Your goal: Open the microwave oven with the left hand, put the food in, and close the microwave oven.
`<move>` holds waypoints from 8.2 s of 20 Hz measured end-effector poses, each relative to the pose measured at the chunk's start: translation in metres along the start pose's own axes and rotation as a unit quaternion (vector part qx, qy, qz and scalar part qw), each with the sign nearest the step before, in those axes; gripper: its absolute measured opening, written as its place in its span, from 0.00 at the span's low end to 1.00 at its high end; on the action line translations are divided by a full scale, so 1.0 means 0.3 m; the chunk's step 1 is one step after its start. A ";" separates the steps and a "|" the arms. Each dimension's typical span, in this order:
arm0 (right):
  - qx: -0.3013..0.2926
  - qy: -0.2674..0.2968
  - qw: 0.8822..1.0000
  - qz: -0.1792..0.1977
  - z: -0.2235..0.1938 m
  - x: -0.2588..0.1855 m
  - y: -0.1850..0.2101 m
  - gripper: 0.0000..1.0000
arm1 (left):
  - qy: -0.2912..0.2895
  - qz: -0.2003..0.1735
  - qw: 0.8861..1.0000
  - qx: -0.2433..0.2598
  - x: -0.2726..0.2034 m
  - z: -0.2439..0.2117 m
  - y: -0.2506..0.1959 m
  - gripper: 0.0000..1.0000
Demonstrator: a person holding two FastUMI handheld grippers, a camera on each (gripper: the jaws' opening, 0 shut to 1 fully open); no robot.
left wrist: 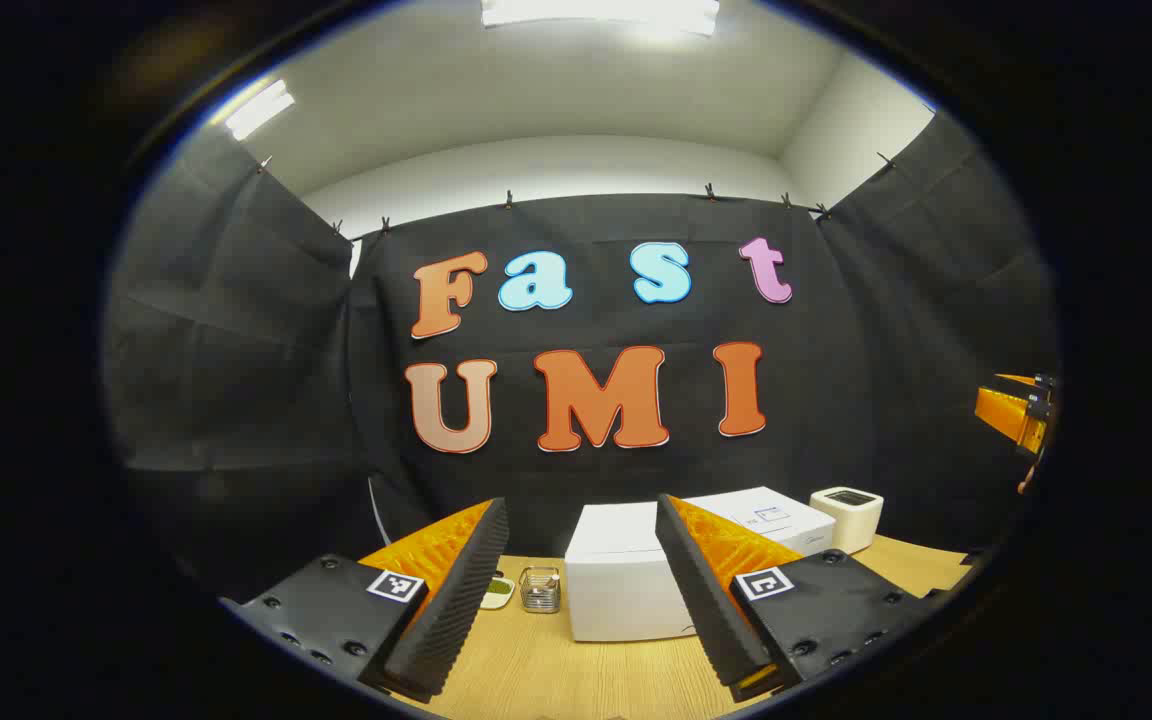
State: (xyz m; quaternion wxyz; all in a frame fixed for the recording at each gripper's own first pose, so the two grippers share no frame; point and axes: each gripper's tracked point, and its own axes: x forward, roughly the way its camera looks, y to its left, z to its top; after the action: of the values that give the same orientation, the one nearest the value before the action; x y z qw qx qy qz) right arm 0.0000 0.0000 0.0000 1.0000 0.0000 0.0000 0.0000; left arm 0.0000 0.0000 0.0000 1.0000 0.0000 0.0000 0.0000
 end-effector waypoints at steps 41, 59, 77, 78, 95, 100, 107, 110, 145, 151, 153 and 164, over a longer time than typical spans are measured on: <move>0.002 0.049 0.999 -0.019 -0.192 -0.062 -0.129 0.90 | 0.010 -0.099 0.995 -0.009 0.095 -0.266 -0.506 0.98; 0.018 0.111 0.993 -0.029 -0.538 -0.107 -0.259 0.90 | 0.157 -0.139 0.978 -0.018 0.336 -0.874 -0.910 0.99; 0.048 0.164 0.984 -0.044 -0.758 -0.165 -0.312 0.90 | 0.176 -0.075 0.981 -0.018 0.499 -1.055 -1.025 0.32; 0.047 0.164 0.984 -0.045 -0.759 -0.167 -0.313 0.90 | 0.174 -0.074 0.982 -0.021 0.507 -1.053 -1.021 0.32; 0.044 0.192 0.980 -0.042 -0.832 -0.198 -0.273 0.91 | 0.155 -0.111 0.981 -0.019 0.286 -1.013 -0.943 0.18; 0.047 0.196 0.979 -0.039 -0.842 -0.199 -0.237 0.91 | 0.140 -0.119 0.983 -0.020 0.100 -0.985 -0.822 0.18; 0.044 0.200 0.978 -0.042 -0.848 -0.211 -0.217 0.90 | 0.116 -0.094 0.989 -0.013 -0.131 -0.946 -0.555 0.18; 0.050 0.206 0.976 -0.047 -0.858 -0.223 -0.213 0.91 | 0.108 -0.055 0.993 0.004 -0.213 -0.941 -0.393 0.18; 0.150 0.335 0.928 -0.060 -1.178 -0.334 -0.032 0.76 | 0.125 0.115 0.985 -0.003 -0.418 -0.993 0.556 0.80; 0.270 0.348 0.896 -0.055 -1.217 -0.332 0.020 0.54 | 0.125 0.116 0.985 -0.012 -0.383 -1.005 0.537 0.84; 0.309 0.343 0.885 -0.053 -1.219 -0.323 0.035 0.44 | 0.124 0.116 0.985 -0.015 -0.381 -1.011 0.534 0.84; 0.388 0.327 0.859 -0.059 -1.213 -0.284 0.077 0.16 | 0.124 0.119 0.985 -0.011 -0.356 -0.999 0.516 0.80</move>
State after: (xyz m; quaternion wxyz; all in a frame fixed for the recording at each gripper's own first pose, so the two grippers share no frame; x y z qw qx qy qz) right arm -0.0853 0.0232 -0.3639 0.8593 0.3885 0.3273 -0.0588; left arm -0.1067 0.1548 -0.2997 0.9850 -0.0108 0.1242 0.1189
